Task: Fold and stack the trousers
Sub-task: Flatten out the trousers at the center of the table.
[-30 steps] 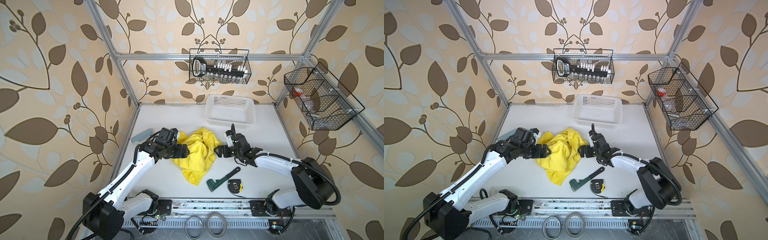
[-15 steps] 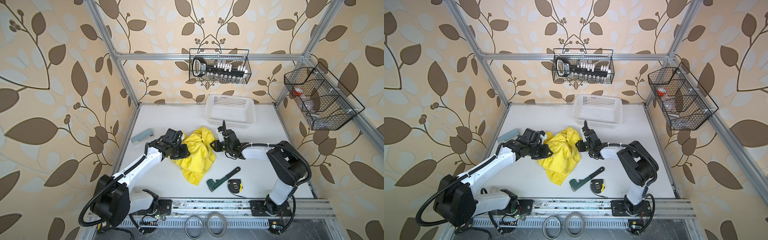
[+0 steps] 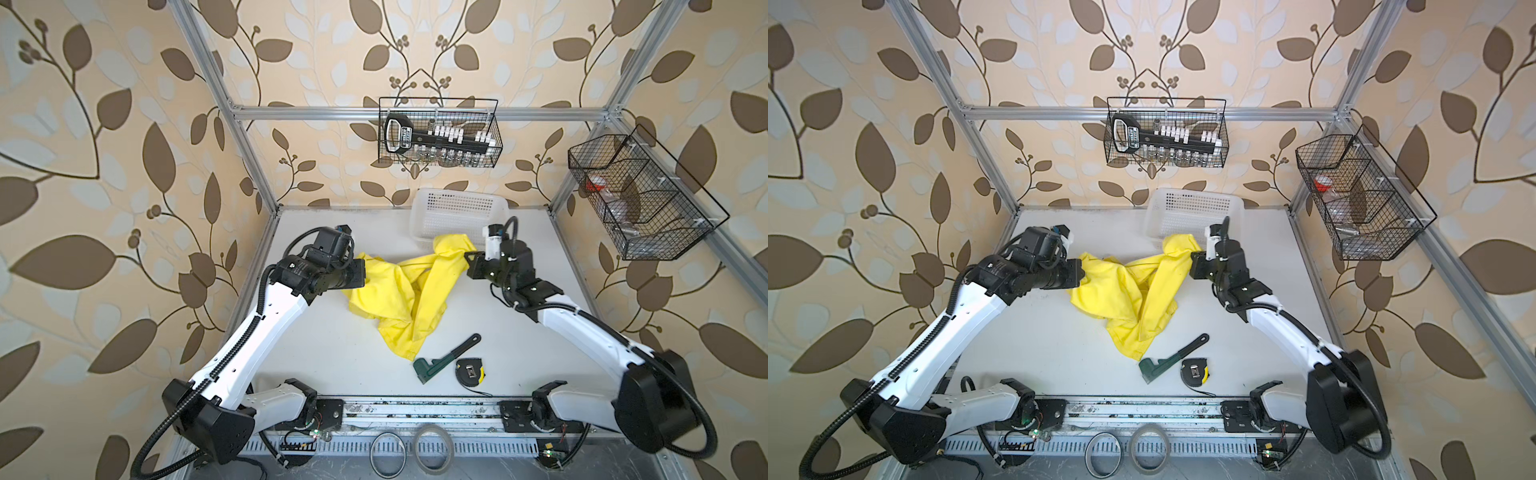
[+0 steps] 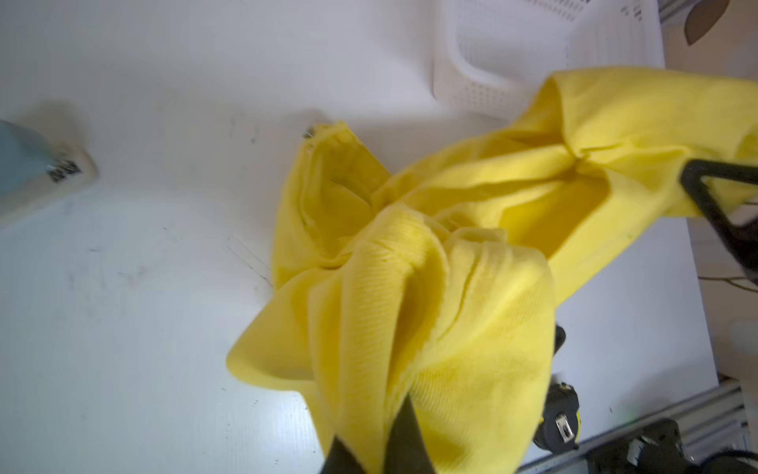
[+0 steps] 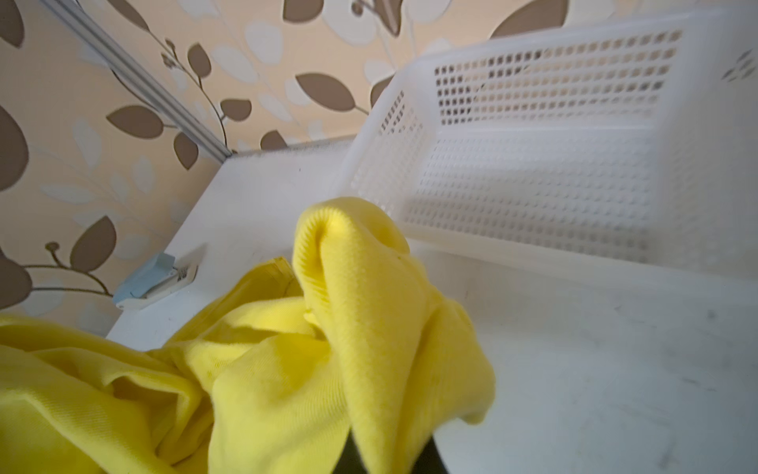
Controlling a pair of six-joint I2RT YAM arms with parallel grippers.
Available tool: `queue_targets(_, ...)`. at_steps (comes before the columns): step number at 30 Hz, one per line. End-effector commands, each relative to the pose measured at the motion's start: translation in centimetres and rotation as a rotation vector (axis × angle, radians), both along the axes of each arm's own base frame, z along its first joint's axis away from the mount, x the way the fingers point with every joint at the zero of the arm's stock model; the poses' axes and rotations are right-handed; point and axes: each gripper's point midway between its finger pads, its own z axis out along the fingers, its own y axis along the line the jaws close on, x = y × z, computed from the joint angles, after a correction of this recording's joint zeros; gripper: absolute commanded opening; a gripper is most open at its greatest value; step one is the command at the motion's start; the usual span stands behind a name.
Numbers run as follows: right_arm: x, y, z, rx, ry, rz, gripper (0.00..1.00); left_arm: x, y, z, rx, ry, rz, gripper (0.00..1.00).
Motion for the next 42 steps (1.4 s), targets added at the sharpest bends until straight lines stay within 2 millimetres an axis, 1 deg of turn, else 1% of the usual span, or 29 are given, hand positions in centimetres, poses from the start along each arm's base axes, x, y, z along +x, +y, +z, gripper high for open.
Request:
queue_targets(1,-1.4,-3.5,4.4,-0.08,-0.056,-0.06,0.0,-0.3,4.1,3.3,0.193,-0.074,0.085,0.0)
queue_targets(2,-1.8,-4.3,6.0,-0.094,-0.081,-0.075,0.0,-0.1,4.4,4.2,0.206,-0.095,0.098,0.0)
queue_targets(5,-2.9,-6.4,9.2,-0.144,-0.127,-0.113,0.0,0.3,5.2,6.3,0.235,-0.143,0.127,0.0)
queue_targets(7,-3.5,-8.1,10.7,-0.171,-0.151,-0.159,0.0,0.5,6.2,7.0,0.276,-0.167,0.16,0.0)
queue_targets(9,-3.9,-10.7,11.3,-0.174,-0.152,-0.229,0.0,0.7,7.8,7.1,0.34,-0.179,0.215,0.0)
queue_targets(10,-3.9,-11.9,11.1,-0.166,-0.136,-0.254,0.0,0.8,8.6,7.0,0.363,-0.177,0.241,0.0)
queue_targets(12,-4.0,-13.4,10.0,-0.148,-0.093,-0.284,0.0,1.1,10.0,6.4,0.385,-0.165,0.287,0.0)
queue_targets(16,-4.2,-14.5,7.9,-0.158,-0.048,-0.327,0.01,1.9,11.6,5.0,0.37,-0.151,0.341,0.0)
queue_targets(17,-4.1,-14.6,7.1,-0.149,-0.032,-0.332,0.01,2.2,11.6,4.4,0.354,-0.139,0.338,0.0)
queue_targets(18,-3.9,-14.5,6.2,-0.136,-0.018,-0.323,0.01,2.6,11.0,3.6,0.323,-0.126,0.314,0.0)
queue_targets(19,-3.6,-14.1,5.6,-0.12,-0.011,-0.306,0.0,2.9,10.2,2.9,0.293,-0.111,0.284,0.0)
queue_targets(21,-2.8,-13.0,3.8,-0.081,0.015,-0.255,0.0,3.3,8.6,0.7,0.238,-0.054,0.226,0.0)
queue_targets(24,-2.0,-11.3,1.6,-0.083,0.045,-0.209,0.01,3.6,7.9,-2.3,0.231,0.011,0.205,0.0)
queue_targets(26,-1.4,-9.7,0.7,-0.098,0.053,-0.17,0.01,3.8,7.7,-3.8,0.232,0.045,0.199,0.0)
queue_targets(27,-1.0,-8.8,0.5,-0.109,0.051,-0.151,0.01,3.8,8.0,-4.5,0.247,0.06,0.208,0.0)
queue_targets(29,-0.4,-7.3,0.3,-0.127,0.05,-0.129,0.01,4.0,8.8,-5.1,0.295,0.071,0.237,0.0)
queue_targets(31,0.2,-6.1,0.3,-0.121,0.043,-0.112,0.01,4.2,9.9,-5.1,0.348,0.064,0.279,0.0)
queue_targets(34,1.2,-3.4,0.5,-0.136,0.022,-0.065,0.02,4.5,11.0,-4.6,0.408,0.041,0.312,0.02)
queue_targets(36,2.1,-1.1,0.5,-0.14,0.007,-0.017,0.03,4.5,11.7,-4.9,0.456,0.068,0.328,0.02)
queue_targets(39,3.1,2.7,-0.1,-0.147,-0.002,0.058,0.03,4.2,11.6,-5.5,0.45,0.092,0.327,0.04)
queue_targets(42,3.8,6.7,-0.4,-0.141,-0.012,0.142,0.03,3.9,10.5,-6.0,0.387,0.103,0.294,0.04)
